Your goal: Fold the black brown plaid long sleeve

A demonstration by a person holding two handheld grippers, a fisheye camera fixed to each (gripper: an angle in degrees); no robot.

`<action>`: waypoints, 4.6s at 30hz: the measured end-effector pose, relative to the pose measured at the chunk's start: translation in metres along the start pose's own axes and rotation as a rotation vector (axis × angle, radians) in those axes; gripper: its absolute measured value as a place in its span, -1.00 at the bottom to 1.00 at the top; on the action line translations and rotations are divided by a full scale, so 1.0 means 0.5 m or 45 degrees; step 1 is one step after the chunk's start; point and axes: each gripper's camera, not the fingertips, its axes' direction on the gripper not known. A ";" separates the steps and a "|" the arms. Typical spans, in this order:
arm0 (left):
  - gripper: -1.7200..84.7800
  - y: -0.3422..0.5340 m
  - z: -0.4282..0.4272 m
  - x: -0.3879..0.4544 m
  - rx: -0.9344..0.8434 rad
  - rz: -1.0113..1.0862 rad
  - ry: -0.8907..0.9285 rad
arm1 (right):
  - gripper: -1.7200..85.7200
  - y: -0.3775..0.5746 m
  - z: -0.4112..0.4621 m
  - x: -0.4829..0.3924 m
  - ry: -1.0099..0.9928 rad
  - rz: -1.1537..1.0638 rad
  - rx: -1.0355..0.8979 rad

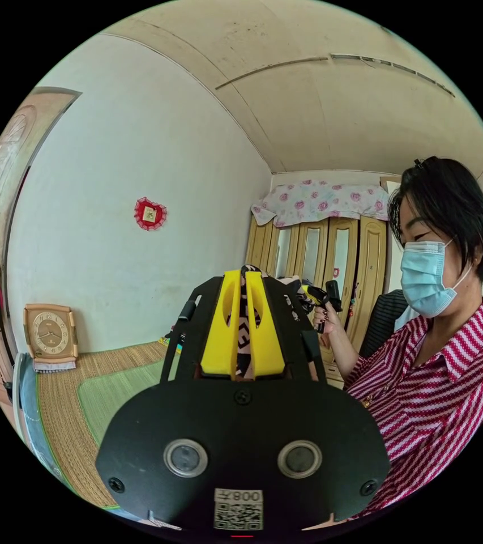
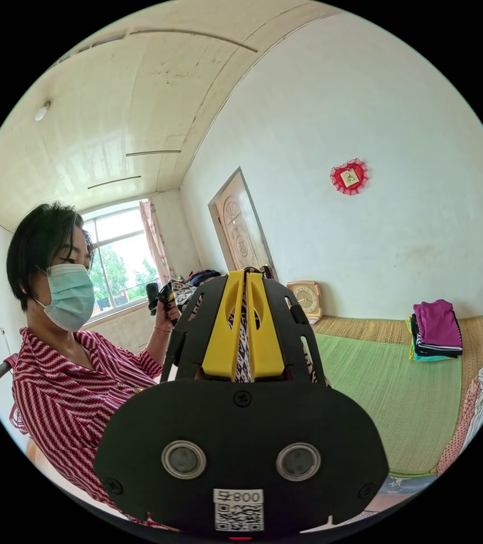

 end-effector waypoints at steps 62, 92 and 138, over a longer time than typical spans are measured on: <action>-0.93 -0.308 -0.180 -0.038 0.130 0.149 0.005 | -0.96 -0.318 -0.244 -0.258 0.008 -0.167 0.057; -0.73 0.249 0.432 -1.168 -1.175 -1.131 -0.150 | -0.85 -0.186 0.183 1.132 0.446 1.132 -0.927; -0.96 -0.010 0.129 -1.430 -1.259 -1.269 -0.637 | -0.96 -0.418 -0.065 1.210 0.940 1.035 -1.329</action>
